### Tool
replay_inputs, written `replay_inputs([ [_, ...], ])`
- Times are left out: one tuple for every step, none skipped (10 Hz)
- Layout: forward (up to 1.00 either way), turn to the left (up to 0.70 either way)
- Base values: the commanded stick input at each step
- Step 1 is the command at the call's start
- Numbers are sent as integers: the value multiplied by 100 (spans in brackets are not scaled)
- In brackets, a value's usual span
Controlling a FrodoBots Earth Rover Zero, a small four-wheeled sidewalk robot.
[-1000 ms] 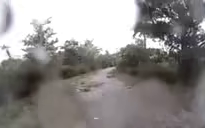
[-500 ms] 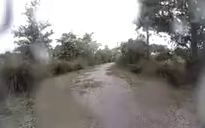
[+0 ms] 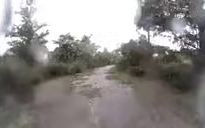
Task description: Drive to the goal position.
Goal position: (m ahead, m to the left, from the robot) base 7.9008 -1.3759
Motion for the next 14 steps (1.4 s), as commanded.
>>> replay_inputs([
  [85,0],
  [85,34],
  [85,32],
  [85,6],
  [85,0],
  [85,0],
  [85,0],
  [85,0],
  [85,0],
  [85,0],
  [85,0],
  [85,0],
  [85,4],
  [85,25],
])
